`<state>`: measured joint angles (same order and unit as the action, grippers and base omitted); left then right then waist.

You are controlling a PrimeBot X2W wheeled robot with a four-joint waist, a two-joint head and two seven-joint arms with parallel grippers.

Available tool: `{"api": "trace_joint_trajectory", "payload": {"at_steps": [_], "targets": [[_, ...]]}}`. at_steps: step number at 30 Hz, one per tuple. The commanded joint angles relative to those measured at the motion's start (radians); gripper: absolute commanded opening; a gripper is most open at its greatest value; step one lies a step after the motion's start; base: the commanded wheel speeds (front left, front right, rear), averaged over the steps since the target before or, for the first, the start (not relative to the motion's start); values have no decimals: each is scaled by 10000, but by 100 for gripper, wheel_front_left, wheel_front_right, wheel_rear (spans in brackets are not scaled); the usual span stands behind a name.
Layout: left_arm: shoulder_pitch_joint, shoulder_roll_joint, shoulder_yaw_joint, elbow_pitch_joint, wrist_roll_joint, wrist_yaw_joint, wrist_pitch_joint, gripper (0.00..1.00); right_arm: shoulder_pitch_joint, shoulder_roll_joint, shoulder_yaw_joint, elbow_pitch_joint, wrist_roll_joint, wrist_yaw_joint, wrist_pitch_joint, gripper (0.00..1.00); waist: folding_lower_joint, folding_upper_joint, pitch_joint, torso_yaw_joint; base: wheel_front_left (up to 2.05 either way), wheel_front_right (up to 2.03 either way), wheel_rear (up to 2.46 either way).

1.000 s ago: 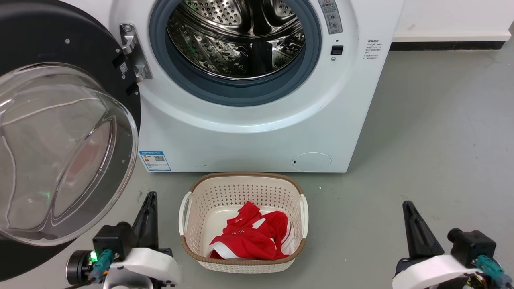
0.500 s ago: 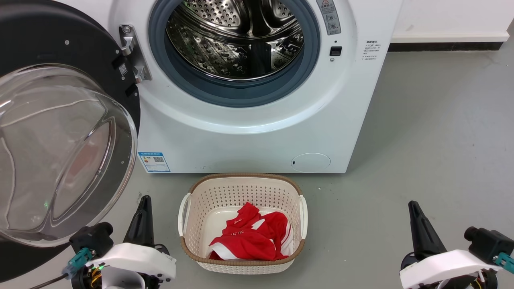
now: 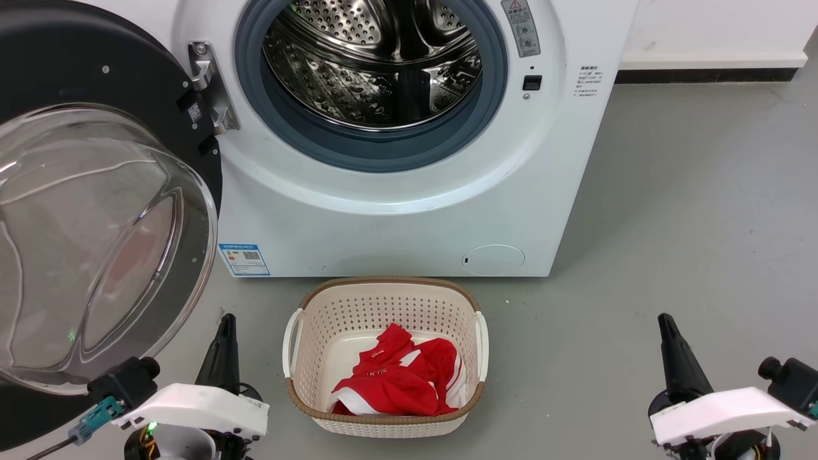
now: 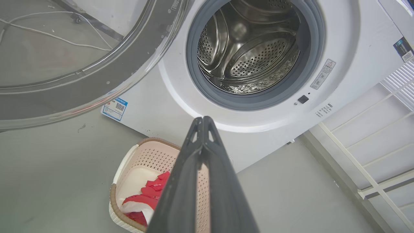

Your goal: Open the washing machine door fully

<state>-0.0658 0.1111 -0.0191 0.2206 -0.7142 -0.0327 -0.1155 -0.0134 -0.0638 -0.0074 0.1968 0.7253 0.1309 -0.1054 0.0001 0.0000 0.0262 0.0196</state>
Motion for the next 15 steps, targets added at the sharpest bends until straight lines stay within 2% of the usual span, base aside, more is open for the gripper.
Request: {"api": "trace_joint_trajectory", "payload": {"at_steps": [1, 15], "targets": [[-268, -19, 102, -100, -331, -60, 69, 0, -274, -85, -35, -86, 362, 1, 47, 0, -1, 0, -3, -2, 0, 0, 0], [-328, -139, 370, -30, -2176, -264, 546, 0, -434, -114, -164, 26, 2257, 0, 430, 0, -1, 0, -38, -32, 0, 0, 0]]}}
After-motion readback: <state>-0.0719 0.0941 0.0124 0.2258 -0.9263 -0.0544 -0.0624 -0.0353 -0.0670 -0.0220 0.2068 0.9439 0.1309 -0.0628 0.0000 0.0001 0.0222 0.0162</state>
